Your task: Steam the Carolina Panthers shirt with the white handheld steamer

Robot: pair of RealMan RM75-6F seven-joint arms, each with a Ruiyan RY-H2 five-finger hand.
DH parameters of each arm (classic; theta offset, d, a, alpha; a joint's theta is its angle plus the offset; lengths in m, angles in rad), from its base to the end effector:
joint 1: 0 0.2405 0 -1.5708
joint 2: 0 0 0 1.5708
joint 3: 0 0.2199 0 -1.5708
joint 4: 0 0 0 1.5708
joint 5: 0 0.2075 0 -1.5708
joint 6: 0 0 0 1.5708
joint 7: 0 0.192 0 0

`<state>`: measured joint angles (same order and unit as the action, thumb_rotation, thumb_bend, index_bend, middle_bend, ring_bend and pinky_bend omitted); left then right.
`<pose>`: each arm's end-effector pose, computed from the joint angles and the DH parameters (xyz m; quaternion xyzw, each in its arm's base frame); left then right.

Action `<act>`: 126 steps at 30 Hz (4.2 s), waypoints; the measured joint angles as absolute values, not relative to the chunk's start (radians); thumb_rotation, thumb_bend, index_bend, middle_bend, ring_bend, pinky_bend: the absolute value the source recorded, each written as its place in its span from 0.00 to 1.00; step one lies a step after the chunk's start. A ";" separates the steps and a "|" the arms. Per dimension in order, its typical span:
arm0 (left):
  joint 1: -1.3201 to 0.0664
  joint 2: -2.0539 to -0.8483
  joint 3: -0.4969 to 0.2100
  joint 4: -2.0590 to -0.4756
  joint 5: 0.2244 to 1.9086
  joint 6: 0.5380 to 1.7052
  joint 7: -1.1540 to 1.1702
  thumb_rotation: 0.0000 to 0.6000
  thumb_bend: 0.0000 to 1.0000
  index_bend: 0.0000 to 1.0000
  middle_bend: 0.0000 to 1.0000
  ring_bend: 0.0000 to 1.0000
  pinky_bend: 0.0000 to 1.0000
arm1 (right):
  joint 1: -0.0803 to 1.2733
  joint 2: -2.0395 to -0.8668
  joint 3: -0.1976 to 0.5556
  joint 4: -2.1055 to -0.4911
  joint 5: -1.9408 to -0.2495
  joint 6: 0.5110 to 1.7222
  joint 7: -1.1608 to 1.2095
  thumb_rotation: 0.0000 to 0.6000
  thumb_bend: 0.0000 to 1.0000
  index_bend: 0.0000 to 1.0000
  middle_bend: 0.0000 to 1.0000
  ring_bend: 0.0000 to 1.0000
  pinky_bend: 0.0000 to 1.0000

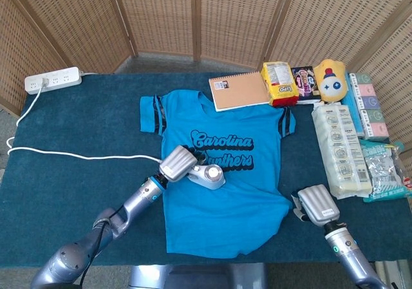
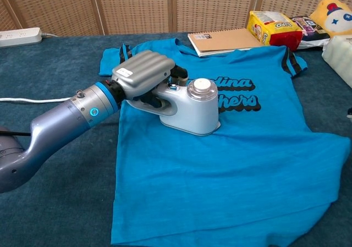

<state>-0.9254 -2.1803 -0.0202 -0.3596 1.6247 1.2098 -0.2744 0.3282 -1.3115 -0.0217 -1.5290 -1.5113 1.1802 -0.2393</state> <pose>-0.0537 0.3730 -0.1148 -0.7861 -0.1850 -0.4892 0.3296 -0.2353 -0.2609 0.0284 0.7509 -0.3455 0.3061 0.4723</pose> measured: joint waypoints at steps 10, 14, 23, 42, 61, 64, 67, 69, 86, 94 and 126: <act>-0.891 -2.131 -0.001 -0.365 1.632 1.238 -0.277 0.99 0.42 0.52 0.62 0.59 0.64 | 0.332 -1.317 -0.020 -1.532 -1.513 1.175 -0.247 1.00 0.32 0.72 0.67 0.66 0.69; -0.875 -2.109 0.006 -0.367 1.633 1.246 -0.277 1.00 0.42 0.52 0.62 0.59 0.64 | 0.334 -1.319 -0.019 -1.535 -1.512 1.172 -0.252 1.00 0.32 0.72 0.67 0.66 0.69; -0.863 -2.082 0.007 -0.392 1.633 1.266 -0.274 1.00 0.41 0.52 0.62 0.59 0.64 | 0.339 -1.324 -0.017 -1.533 -1.511 1.167 -0.252 1.00 0.32 0.72 0.67 0.66 0.69; -0.913 -2.153 0.000 -0.429 1.649 1.256 -0.256 1.00 0.41 0.52 0.62 0.59 0.64 | 0.328 -1.313 -0.021 -1.520 -1.513 1.182 -0.228 1.00 0.32 0.72 0.67 0.66 0.69; -0.875 -2.113 0.013 -0.398 1.647 1.261 -0.264 1.00 0.41 0.52 0.62 0.59 0.64 | 0.331 -1.318 -0.020 -1.520 -1.514 1.175 -0.234 1.00 0.32 0.72 0.67 0.66 0.69; -0.864 -2.101 0.015 -0.394 1.645 1.262 -0.268 1.00 0.41 0.52 0.62 0.59 0.64 | 0.333 -1.321 -0.019 -1.523 -1.513 1.172 -0.240 1.00 0.32 0.72 0.67 0.66 0.69; -0.852 -2.085 0.018 -0.388 1.643 1.264 -0.271 1.00 0.41 0.52 0.62 0.59 0.64 | 0.336 -1.322 -0.018 -1.528 -1.511 1.168 -0.248 1.00 0.32 0.72 0.67 0.66 0.69; -0.844 -2.071 0.020 -0.385 1.641 1.267 -0.274 0.99 0.41 0.52 0.62 0.59 0.64 | 0.338 -1.323 -0.016 -1.530 -1.509 1.165 -0.253 1.00 0.32 0.72 0.67 0.66 0.69; -0.807 -2.037 -0.039 -0.464 1.572 1.270 -0.323 1.00 0.41 0.52 0.62 0.59 0.64 | 0.337 -1.325 -0.018 -1.525 -1.510 1.168 -0.245 1.00 0.32 0.72 0.67 0.66 0.69; -0.793 -2.030 -0.071 -0.506 1.539 1.256 -0.322 1.00 0.41 0.52 0.62 0.59 0.64 | 0.335 -1.322 -0.019 -1.524 -1.512 1.171 -0.242 1.00 0.32 0.72 0.67 0.66 0.69; -0.732 -1.958 -0.143 -0.434 1.459 1.257 -0.400 1.00 0.41 0.52 0.62 0.59 0.64 | 0.346 -1.329 -0.014 -1.526 -1.506 1.158 -0.251 1.00 0.32 0.72 0.67 0.66 0.69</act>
<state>-0.7322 -1.9585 -0.1431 -0.4335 1.4589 1.2569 -0.4002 0.3458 -1.3295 -0.0143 -1.5259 -1.5057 1.1580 -0.2512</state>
